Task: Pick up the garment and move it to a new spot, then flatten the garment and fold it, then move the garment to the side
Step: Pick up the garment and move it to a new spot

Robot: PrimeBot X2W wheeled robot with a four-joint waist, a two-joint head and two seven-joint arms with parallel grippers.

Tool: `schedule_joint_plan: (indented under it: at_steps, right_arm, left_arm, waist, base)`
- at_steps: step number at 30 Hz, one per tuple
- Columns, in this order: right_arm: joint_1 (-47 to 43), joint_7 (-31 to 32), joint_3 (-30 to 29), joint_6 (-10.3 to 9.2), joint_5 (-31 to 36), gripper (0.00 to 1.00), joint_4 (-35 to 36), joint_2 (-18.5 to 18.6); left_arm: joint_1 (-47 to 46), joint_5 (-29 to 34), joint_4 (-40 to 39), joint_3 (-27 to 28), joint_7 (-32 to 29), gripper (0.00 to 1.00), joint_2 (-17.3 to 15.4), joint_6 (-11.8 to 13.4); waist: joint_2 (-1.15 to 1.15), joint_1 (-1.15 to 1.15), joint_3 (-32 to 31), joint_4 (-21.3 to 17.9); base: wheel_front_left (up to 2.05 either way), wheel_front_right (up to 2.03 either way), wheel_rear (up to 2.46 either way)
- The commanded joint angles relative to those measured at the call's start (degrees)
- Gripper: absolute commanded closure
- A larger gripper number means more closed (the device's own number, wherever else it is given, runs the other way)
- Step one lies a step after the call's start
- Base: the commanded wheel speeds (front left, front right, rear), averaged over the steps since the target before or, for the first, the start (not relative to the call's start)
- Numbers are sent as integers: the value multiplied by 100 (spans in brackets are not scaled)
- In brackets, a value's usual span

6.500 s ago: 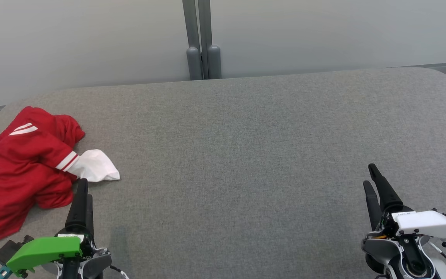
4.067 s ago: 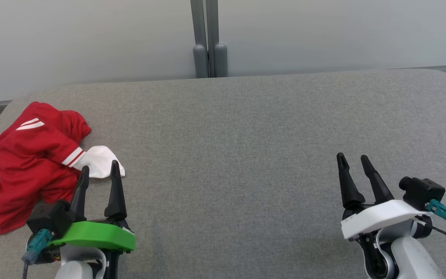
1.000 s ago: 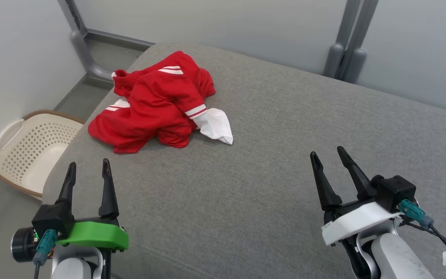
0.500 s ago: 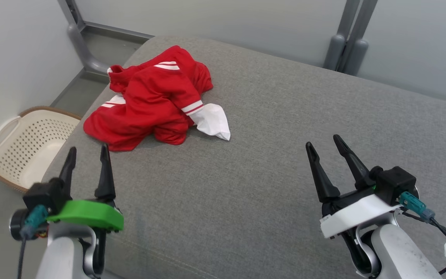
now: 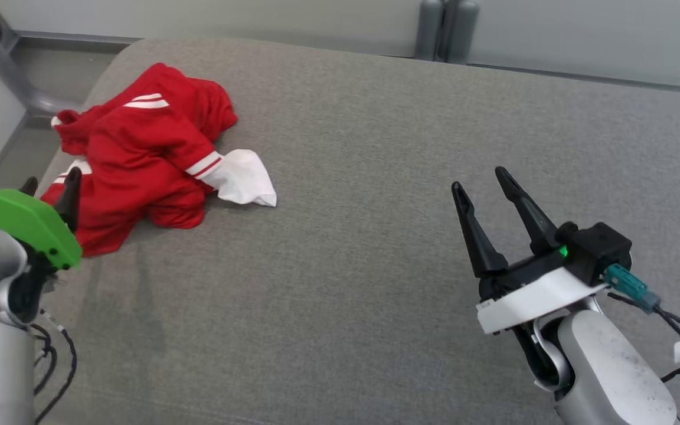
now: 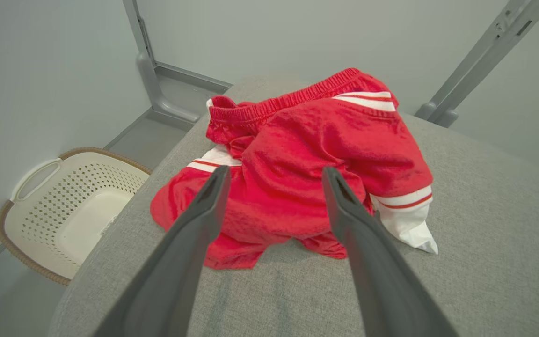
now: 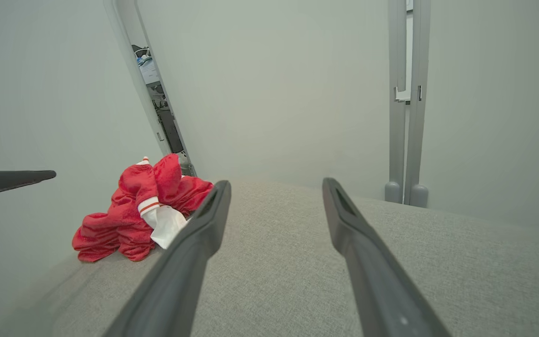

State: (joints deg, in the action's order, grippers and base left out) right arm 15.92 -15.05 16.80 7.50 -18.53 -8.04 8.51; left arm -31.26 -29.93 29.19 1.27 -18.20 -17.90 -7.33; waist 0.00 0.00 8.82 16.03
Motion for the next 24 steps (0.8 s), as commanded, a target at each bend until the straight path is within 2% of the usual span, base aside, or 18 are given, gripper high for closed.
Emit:
schedule_joint_plan:
  at_steps: [1,4,8,15,21,22,23,24]
  right_arm:
    - [128,-18,-13,-2,5,0,35,20]
    - [210,-17,-13,-2,-5,0,47,-18]
    - [279,-17,-29,-1,3,0,69,-75]
    - [392,-18,-40,-1,-9,0,110,-124]
    - [467,-17,-37,-1,-20,0,90,-104]
    - [460,-17,-39,-1,-22,0,83,-104]
    - [446,-17,-48,-1,-24,0,71,-100]
    - [434,-17,-55,-1,-25,0,57,-100]
  left_arm:
    - [-170,-170,176,-90,-234,0,-126,-16]
    - [-377,-521,571,-229,-776,0,-408,-17]
    - [-545,-856,1000,-366,-1168,0,-681,-19]
    - [-818,-1145,1723,-447,-1264,0,-920,-19]
    - [-970,-1094,2348,-678,-1408,0,-958,-19]
    - [-987,-1085,2407,-718,-1395,25,-960,-19]
    - [-1001,-1074,2443,-786,-1371,59,-954,-19]
    - [-1009,-1078,2458,-834,-1361,100,-942,-20]
  waist:
    - [0,0,461,-614]
    - [0,0,595,-910]
    - [0,0,742,-1241]
    - [0,0,952,-1653]
    - [0,0,1047,-1807]
    - [0,0,1040,-1816]
    - [0,0,1022,-1818]
    - [0,0,997,-1814]
  base:
    - [0,0,0]
    - [0,0,0]
    - [0,0,0]
    - [0,0,0]
    - [0,0,0]
    - [0,0,0]
    - [0,0,0]
    - [0,0,0]
